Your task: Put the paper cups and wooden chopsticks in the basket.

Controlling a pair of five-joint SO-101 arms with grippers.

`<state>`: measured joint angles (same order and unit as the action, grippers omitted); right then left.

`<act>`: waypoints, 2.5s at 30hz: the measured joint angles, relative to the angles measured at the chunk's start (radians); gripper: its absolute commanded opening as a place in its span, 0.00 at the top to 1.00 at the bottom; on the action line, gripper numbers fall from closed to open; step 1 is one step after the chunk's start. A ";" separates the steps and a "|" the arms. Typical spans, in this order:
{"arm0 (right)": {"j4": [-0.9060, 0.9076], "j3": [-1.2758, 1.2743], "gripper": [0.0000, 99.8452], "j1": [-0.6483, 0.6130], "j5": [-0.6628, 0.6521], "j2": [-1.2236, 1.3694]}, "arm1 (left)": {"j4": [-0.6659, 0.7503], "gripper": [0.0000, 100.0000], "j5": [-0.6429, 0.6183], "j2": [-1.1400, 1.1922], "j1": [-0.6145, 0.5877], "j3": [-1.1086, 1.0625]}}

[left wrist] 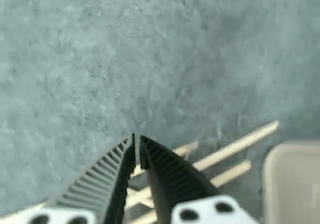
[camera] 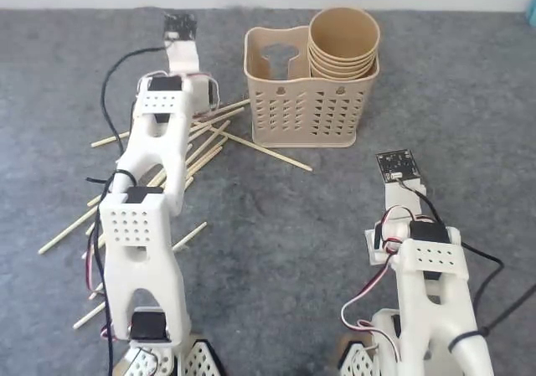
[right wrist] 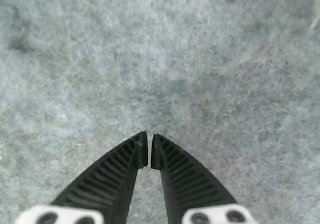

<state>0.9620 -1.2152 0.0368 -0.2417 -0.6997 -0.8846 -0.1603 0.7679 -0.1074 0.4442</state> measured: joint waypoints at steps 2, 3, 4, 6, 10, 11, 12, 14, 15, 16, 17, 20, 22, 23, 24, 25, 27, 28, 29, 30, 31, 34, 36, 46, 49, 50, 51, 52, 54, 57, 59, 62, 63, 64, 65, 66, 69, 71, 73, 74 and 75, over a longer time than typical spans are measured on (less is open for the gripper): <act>0.000 0.000 0.97 0.000 0.000 0.000 | 0.000 0.99 -0.069 0.015 0.000 0.029; 0.000 0.000 0.97 0.000 0.000 0.000 | 0.008 0.99 -0.097 0.032 -0.002 0.038; 0.000 0.000 0.97 0.000 0.000 0.000 | 0.015 0.99 -0.120 0.052 -0.002 0.040; 0.000 0.000 0.97 0.000 0.000 0.000 | 0.015 0.99 -0.133 0.091 0.011 0.040; 0.000 0.000 0.97 0.000 0.000 0.000 | 0.014 0.99 -0.138 0.132 0.034 0.041; 0.000 0.000 0.97 0.000 0.000 0.000 | 0.009 0.99 -0.138 0.132 0.034 0.044; 0.000 0.000 0.97 0.000 0.000 0.000 | -0.014 0.99 -0.138 0.132 0.034 0.049; 0.000 0.000 0.97 0.000 0.000 0.000 | -0.077 0.99 -0.138 0.129 0.034 0.060; 0.000 0.000 0.97 0.000 0.000 0.000 | -0.115 0.99 -0.135 0.121 0.034 0.063; 0.000 0.000 0.97 0.000 0.000 0.000 | -0.161 0.99 -0.123 0.110 0.034 0.064; 0.000 0.000 0.97 0.000 0.000 0.000 | -0.207 0.99 -0.097 0.100 0.035 0.066; 0.000 0.000 0.97 0.000 0.000 0.000 | -0.356 0.99 0.017 0.060 0.037 0.066; 0.000 0.000 0.97 0.000 0.000 0.000 | -0.457 0.99 0.080 0.038 0.038 0.066; 0.000 0.000 0.97 0.000 0.000 0.000 | -0.499 0.99 0.104 0.029 0.040 0.066; 0.000 0.000 0.97 0.000 0.000 0.000 | -0.534 0.99 0.123 0.018 0.040 0.066; 0.000 0.000 0.97 0.000 0.000 0.000 | -0.563 0.99 0.132 0.012 0.041 0.066; 0.000 0.000 0.97 0.000 0.000 0.000 | -0.620 0.99 0.141 0.008 0.041 0.066; 0.000 0.000 0.97 0.000 0.000 0.000 | -0.643 0.99 0.144 0.008 0.041 0.066; 0.000 0.000 0.97 0.000 0.000 0.000 | -0.664 0.99 0.144 0.008 0.041 0.066; 0.000 0.000 0.97 0.000 0.000 0.000 | -0.681 0.99 0.144 0.008 0.041 0.064; 0.000 0.000 0.97 0.000 0.000 0.000 | -0.694 0.99 0.144 0.006 0.041 0.063; 0.000 0.000 0.97 0.000 -0.003 0.000 | -0.706 0.99 0.146 -0.005 0.044 0.008; 0.000 0.000 0.97 0.000 -0.005 0.000 | -0.707 0.99 0.149 -0.020 0.054 -0.029; 0.000 0.000 0.97 0.000 -0.006 0.000 | -0.712 0.99 0.273 -0.146 0.054 -0.209; 0.000 0.000 0.97 0.000 -0.006 0.000 | -0.694 0.99 0.278 -0.281 0.052 -0.331; 0.000 0.000 0.97 0.000 -0.006 0.000 | -0.664 0.99 0.281 -0.341 0.052 -0.381; 0.000 0.000 0.97 0.000 -0.006 0.000 | -0.631 0.99 0.281 -0.405 0.052 -0.434; 0.000 0.000 0.97 0.000 -0.006 0.000 | -0.603 0.99 0.281 -0.470 0.052 -0.494; 0.000 0.000 0.97 0.000 -0.006 0.000 | -0.548 0.99 0.281 -0.603 0.052 -0.621; 0.000 0.000 0.97 0.000 -0.006 0.000 | -0.476 0.99 0.281 -0.795 0.046 -0.810; 0.000 0.000 0.97 0.000 -0.006 0.000 | -0.437 0.99 0.284 -0.916 0.012 -0.921; 0.000 0.000 0.97 0.000 -0.006 0.000 | -0.379 0.99 0.242 -1.094 -0.095 -1.049; 0.000 0.000 0.97 0.000 -0.006 0.000 | -0.358 0.99 0.218 -1.148 -0.146 -1.088; 0.000 0.000 0.97 0.000 -0.006 0.000 | -0.338 0.99 0.189 -1.197 -0.204 -1.125; 0.000 0.000 0.97 0.000 -0.006 0.000 | -0.316 0.99 0.170 -1.240 -0.258 -1.162; 0.000 0.000 0.97 0.000 -0.006 0.000 | -0.298 0.99 0.161 -1.277 -0.310 -1.201; 0.000 0.000 0.97 -0.041 -0.006 0.000 | -0.235 0.98 0.150 -1.326 -0.411 -1.329; 0.000 0.000 0.97 -0.104 -0.006 0.000 | -0.180 0.94 0.146 -1.329 -0.451 -1.402; 0.014 0.017 0.97 -0.176 -0.006 0.000 | -0.153 0.89 0.146 -1.330 -0.508 -1.413; 0.029 0.037 0.97 -0.209 -0.006 0.000 | -0.147 0.86 0.132 -1.330 -0.546 -1.416; 0.048 0.063 0.97 -0.238 -0.006 0.000 | -0.146 0.84 0.107 -1.330 -0.578 -1.424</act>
<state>1.0096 -1.1523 -0.2010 -0.2478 -0.6997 -1.0303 -0.0529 -0.5623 -0.6859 -0.9797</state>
